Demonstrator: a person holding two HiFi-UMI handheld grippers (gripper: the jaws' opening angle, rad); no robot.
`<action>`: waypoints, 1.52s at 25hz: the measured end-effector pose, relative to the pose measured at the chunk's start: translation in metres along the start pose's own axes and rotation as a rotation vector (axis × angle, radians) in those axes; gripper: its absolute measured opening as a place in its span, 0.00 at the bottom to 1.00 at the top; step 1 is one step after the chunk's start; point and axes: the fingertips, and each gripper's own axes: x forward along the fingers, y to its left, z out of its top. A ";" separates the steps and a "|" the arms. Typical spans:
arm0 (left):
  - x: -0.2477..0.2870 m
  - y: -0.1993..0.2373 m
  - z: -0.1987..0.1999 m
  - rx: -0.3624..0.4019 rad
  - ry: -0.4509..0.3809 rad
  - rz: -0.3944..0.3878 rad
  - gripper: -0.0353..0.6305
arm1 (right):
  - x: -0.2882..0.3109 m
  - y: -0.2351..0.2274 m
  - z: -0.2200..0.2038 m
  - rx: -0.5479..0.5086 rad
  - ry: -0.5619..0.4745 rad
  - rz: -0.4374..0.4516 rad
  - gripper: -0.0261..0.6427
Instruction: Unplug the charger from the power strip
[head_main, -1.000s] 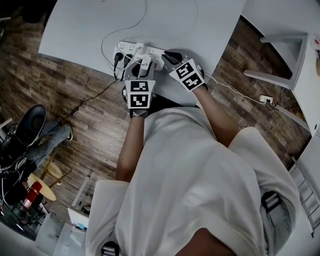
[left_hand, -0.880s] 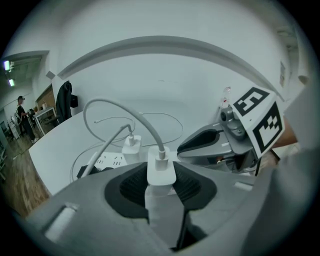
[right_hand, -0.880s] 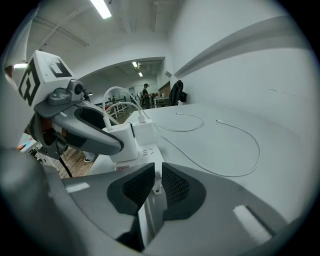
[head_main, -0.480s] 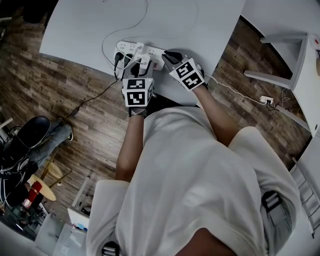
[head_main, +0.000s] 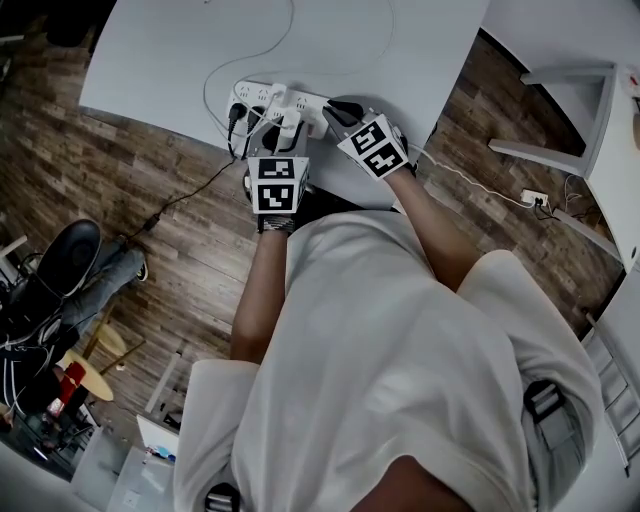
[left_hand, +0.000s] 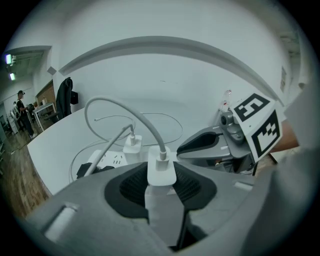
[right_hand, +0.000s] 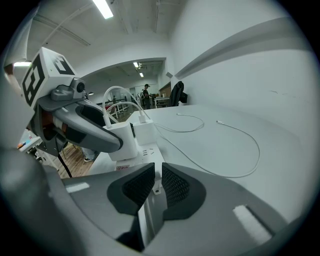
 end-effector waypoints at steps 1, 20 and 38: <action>0.000 0.000 0.000 0.001 0.002 0.001 0.27 | 0.000 0.000 0.000 -0.004 0.002 -0.001 0.11; -0.002 0.001 0.000 0.016 0.005 0.019 0.27 | 0.002 0.001 -0.001 -0.010 0.001 -0.006 0.11; -0.038 -0.053 -0.036 -0.489 -0.072 -0.406 0.27 | 0.003 0.002 -0.004 0.027 -0.015 -0.045 0.11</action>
